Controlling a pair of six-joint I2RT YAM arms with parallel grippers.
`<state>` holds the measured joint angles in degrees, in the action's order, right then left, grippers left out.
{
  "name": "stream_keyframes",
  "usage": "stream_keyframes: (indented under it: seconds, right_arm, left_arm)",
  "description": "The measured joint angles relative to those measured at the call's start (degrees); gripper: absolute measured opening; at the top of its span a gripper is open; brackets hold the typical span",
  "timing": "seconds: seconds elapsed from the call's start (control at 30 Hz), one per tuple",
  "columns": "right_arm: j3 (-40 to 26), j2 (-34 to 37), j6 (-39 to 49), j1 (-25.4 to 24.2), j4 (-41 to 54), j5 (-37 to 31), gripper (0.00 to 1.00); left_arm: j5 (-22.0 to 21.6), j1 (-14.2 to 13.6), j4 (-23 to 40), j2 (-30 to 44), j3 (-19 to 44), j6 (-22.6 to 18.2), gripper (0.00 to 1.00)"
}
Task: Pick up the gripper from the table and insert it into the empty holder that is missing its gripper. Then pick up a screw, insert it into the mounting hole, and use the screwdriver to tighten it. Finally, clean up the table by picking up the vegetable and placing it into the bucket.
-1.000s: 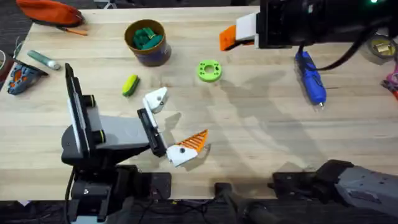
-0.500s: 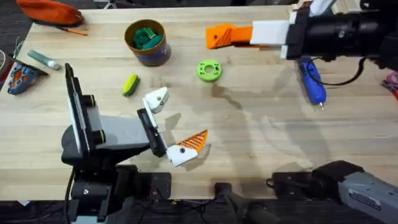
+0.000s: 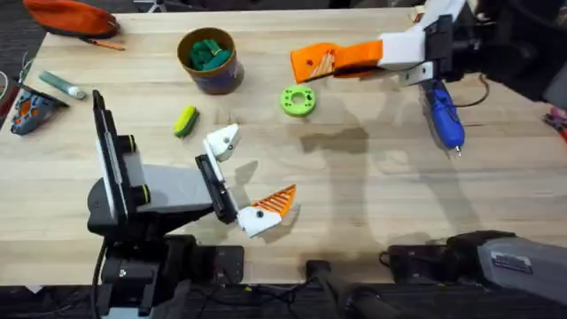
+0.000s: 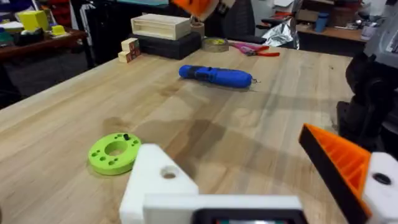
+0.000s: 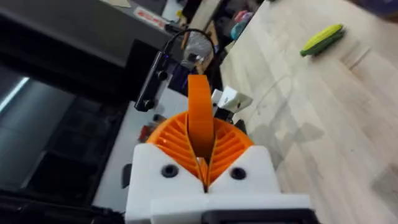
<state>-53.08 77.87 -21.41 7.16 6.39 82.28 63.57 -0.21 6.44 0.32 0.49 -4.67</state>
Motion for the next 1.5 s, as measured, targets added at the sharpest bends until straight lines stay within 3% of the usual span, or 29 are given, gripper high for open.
stream_keyframes:
  seconds: [0.43, 0.8, 1.3, 1.5]
  right_arm:
    - [0.0, 12.1, -0.5, 3.3, -2.0, 4.9, 0.004]
    - [0.1, 25.3, -6.3, 8.6, -12.9, 5.0, 0.004]
    - [0.6, 26.1, -12.0, 12.5, -14.6, 5.0, 0.004]
    - [4.6, 25.2, -15.6, 12.6, -22.2, 5.0, 0.004]
  left_arm:
    - [0.0, 0.0, 0.0, 0.0, 0.0, 0.0, 0.985]
    - [0.0, 0.0, 0.0, 0.0, 0.0, 0.0, 0.985]
    - [0.0, 0.0, 0.0, 0.0, 0.0, 0.0, 0.986]
    - [0.0, 0.0, 0.0, 0.0, 0.0, 0.0, 0.985]
